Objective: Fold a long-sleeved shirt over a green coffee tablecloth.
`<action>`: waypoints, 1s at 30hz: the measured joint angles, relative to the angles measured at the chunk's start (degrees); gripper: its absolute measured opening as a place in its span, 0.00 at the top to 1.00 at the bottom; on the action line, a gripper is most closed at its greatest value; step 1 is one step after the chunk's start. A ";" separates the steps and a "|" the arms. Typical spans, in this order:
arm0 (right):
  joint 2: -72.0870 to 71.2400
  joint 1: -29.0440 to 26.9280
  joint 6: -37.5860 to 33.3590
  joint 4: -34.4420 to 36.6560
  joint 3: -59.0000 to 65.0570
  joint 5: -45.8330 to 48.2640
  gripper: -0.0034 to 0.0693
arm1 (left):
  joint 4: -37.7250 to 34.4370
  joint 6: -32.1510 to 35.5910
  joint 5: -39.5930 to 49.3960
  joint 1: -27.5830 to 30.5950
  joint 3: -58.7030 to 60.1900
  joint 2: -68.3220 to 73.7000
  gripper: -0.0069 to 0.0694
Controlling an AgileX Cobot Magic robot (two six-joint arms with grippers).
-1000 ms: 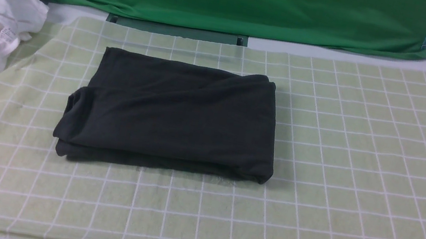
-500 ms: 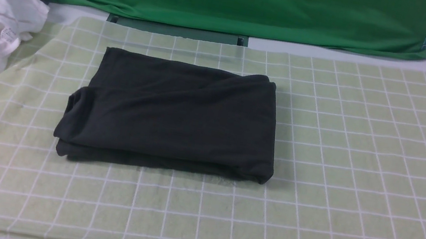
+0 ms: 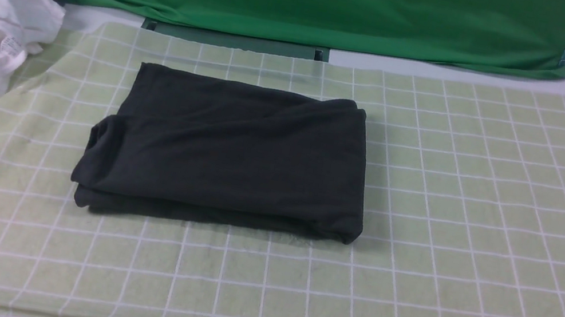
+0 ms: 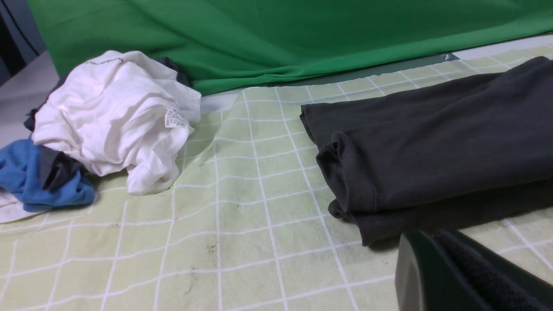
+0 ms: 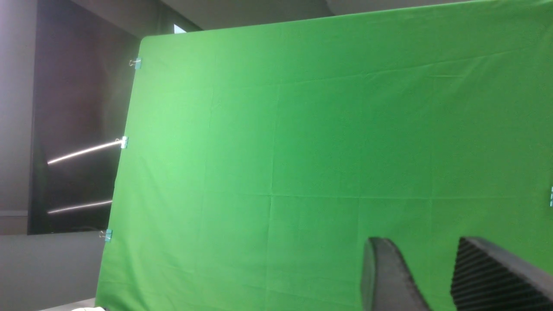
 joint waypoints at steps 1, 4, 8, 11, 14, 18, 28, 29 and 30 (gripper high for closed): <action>0.00 0.00 0.00 0.00 0.00 0.00 0.63 | 0.00 -0.05 0.00 0.00 0.00 -0.05 0.89; 0.00 0.00 0.00 0.00 0.00 0.00 0.63 | 0.01 -0.05 0.00 0.99 0.00 -0.04 0.89; 0.00 0.00 0.00 0.00 0.00 0.00 0.62 | 0.12 0.02 0.00 1.18 0.00 -0.11 0.89; 0.00 0.00 0.00 0.00 0.00 0.00 0.62 | 0.16 0.32 0.00 1.18 0.00 -0.11 0.89; 0.00 0.00 0.00 0.00 0.00 0.00 0.62 | 0.16 0.32 0.00 1.18 0.00 -0.11 0.89; 0.00 0.00 0.00 0.00 0.00 0.00 0.62 | 0.16 0.32 0.00 1.18 0.00 -0.11 0.89; 0.00 0.00 0.00 0.00 0.00 0.00 0.62 | 0.16 0.38 0.00 1.18 0.00 -0.11 0.89; 0.00 0.00 0.00 0.00 0.00 0.00 0.62 | 0.16 0.37 0.00 1.18 0.00 -0.11 0.89; 0.00 0.00 0.00 0.00 0.00 0.00 0.62 | 0.16 0.37 0.00 1.18 0.00 -0.11 0.89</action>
